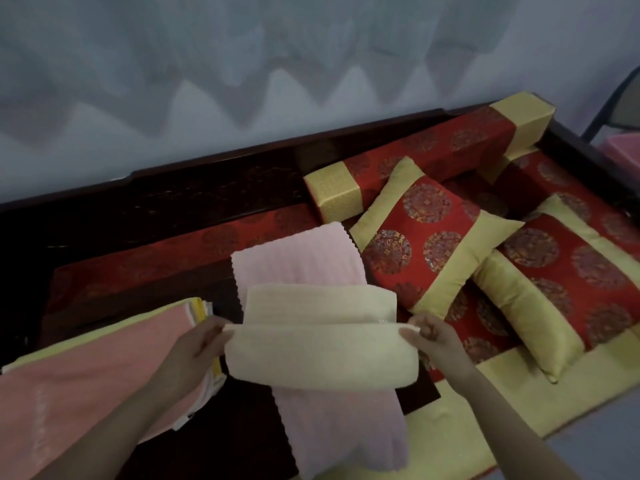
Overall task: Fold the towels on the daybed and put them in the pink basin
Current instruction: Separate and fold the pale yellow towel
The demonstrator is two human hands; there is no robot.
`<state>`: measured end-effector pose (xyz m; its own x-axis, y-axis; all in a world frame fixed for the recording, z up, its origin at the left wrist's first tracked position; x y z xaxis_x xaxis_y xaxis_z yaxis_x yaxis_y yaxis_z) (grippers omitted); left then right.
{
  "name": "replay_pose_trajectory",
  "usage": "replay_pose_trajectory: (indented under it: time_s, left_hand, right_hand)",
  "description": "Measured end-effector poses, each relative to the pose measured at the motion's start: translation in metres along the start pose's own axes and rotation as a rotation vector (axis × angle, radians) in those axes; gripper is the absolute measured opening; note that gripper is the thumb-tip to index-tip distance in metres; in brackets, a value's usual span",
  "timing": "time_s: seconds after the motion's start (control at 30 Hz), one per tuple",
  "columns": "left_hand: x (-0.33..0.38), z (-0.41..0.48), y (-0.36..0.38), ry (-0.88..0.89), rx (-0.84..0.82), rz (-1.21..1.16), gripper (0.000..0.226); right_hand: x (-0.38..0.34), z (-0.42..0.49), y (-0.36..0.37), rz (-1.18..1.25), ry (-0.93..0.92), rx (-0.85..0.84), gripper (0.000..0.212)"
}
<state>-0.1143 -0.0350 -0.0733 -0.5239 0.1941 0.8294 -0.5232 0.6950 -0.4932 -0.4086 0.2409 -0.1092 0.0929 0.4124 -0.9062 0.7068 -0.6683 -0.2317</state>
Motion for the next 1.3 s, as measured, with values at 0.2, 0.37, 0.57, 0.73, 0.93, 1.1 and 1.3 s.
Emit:
replay_pose_trajectory:
  time_s: [0.2,0.37,0.57,0.73,0.93,1.1,1.3]
  left_hand:
    - [-0.001,0.093,0.008,-0.069,0.16,0.091,0.014]
    - [-0.031,0.122,0.018,-0.288,0.184,0.115,0.026]
    - [-0.065,0.089,0.046,-0.576,0.058,0.067,0.062]
    - [-0.065,0.074,0.074,-0.725,-0.01,-0.197,0.085]
    - [-0.011,0.068,0.064,-0.276,0.194,0.139,0.042]
    - [0.03,0.039,0.02,-0.021,0.394,0.187,0.036]
    - [-0.007,-0.022,-0.114,-0.08,0.65,0.172,0.034]
  right_hand:
    - [-0.011,0.077,0.001,-0.128,-0.048,0.275,0.018]
    - [0.011,0.103,0.006,-0.223,0.144,0.351,0.037]
    - [0.034,0.063,0.006,-0.152,0.293,0.417,0.049]
    - [0.054,0.054,0.022,-0.24,0.414,0.39,0.056]
    - [0.047,0.059,0.028,-0.186,0.467,0.297,0.039]
    - [-0.035,0.033,0.043,-0.421,0.041,0.391,0.034]
    - [-0.115,0.006,0.15,-0.263,-0.203,0.082,0.02]
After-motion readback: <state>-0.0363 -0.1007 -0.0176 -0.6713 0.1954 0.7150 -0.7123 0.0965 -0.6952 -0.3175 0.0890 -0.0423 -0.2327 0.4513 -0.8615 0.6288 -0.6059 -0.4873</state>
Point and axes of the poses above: each hand's wrist, its own z-axis towards the middle knuckle, its own y-axis out of the palm, x = y × z, the point moved 6 cm from there along z, towards the middle knuckle, and after that the axes turned 4 degrees about x, right-handed, at the moved point
